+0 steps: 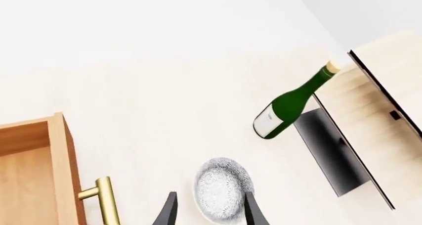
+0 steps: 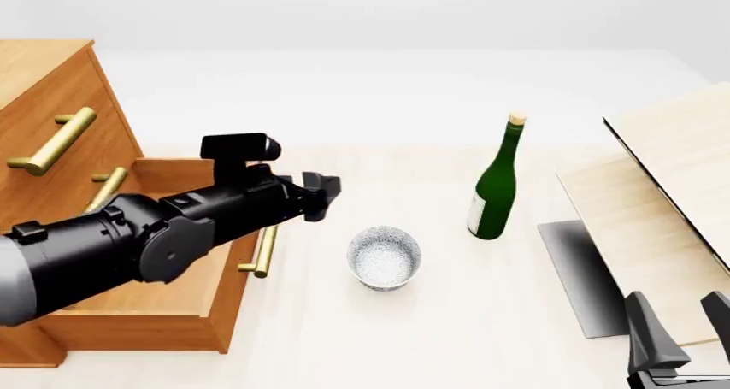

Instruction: Put the bowl in the bottom drawer of the cabinet and close it.

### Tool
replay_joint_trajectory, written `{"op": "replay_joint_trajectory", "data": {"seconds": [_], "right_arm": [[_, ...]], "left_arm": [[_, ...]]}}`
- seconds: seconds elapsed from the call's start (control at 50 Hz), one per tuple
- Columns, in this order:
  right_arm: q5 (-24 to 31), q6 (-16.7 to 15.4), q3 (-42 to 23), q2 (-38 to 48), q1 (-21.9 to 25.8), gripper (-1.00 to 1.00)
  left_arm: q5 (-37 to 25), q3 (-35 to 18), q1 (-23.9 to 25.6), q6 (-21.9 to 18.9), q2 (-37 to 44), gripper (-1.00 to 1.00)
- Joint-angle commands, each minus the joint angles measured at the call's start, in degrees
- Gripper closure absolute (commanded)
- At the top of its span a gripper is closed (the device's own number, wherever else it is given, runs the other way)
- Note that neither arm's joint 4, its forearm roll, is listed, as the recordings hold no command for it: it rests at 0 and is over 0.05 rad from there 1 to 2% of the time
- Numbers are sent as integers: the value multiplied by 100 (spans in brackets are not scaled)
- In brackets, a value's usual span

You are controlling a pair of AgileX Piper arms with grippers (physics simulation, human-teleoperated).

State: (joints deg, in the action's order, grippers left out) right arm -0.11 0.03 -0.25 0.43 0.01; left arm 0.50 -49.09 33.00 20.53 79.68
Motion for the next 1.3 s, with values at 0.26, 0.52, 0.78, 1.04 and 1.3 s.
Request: {"op": "replay_joint_trajectory", "data": {"seconds": [0.26, 0.52, 0.78, 1.04, 1.3], "right_arm": [[0, -1, 0, 0, 0, -100], [0, 0, 0, 1, -1, -100], [0, -1, 0, 0, -1, -100], [0, 0, 0, 1, -2, -100], [0, 0, 0, 0, -2, -100]], "left_arm": [[206, -213, -10, 190, 583, -100], [336, -257, -56, 268, 851, -100], [418, -353, -90, 340, 1144, -100], [512, -413, -57, 448, 1448, -100], [585, -461, -45, 527, 1750, -100]]}}
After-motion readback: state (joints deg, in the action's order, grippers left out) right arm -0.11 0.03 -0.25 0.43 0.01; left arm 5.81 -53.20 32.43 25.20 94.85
